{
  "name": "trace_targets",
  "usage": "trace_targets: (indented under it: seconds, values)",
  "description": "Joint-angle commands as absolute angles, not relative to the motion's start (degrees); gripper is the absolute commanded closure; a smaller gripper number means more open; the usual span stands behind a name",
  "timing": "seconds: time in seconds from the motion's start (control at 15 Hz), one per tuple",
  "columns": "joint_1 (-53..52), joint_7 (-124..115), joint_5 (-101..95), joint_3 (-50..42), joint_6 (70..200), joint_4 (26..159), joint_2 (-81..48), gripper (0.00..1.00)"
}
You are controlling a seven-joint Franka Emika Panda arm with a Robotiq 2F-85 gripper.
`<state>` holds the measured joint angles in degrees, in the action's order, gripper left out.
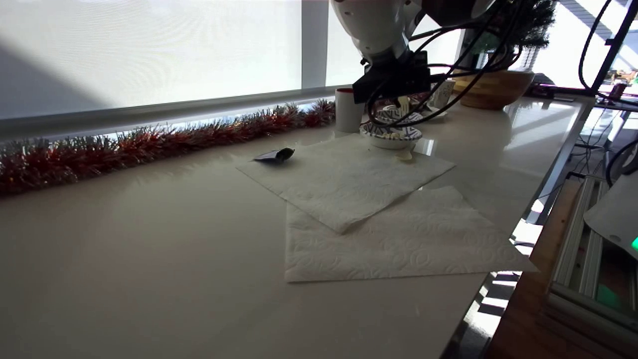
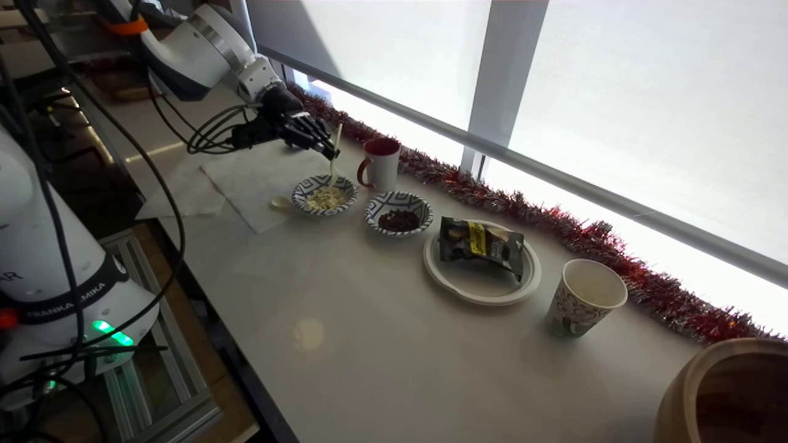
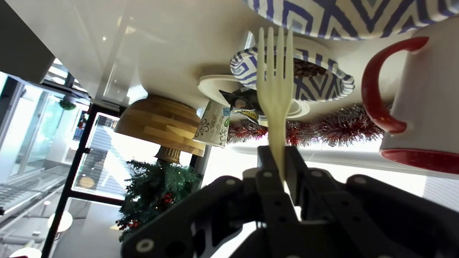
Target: Pick up one white object with the fork, and then put it in the mug
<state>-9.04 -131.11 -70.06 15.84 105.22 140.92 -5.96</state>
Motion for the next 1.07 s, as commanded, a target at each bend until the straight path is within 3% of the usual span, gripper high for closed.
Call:
trace_targets:
  seconds: [0.0,1.0]
  values:
    - [-11.0,-132.4,-71.0,14.7,104.0,139.9,-7.2,0.97]
    - [-15.0,-143.1,-75.5,14.8,102.3,135.9,-16.3,0.97]
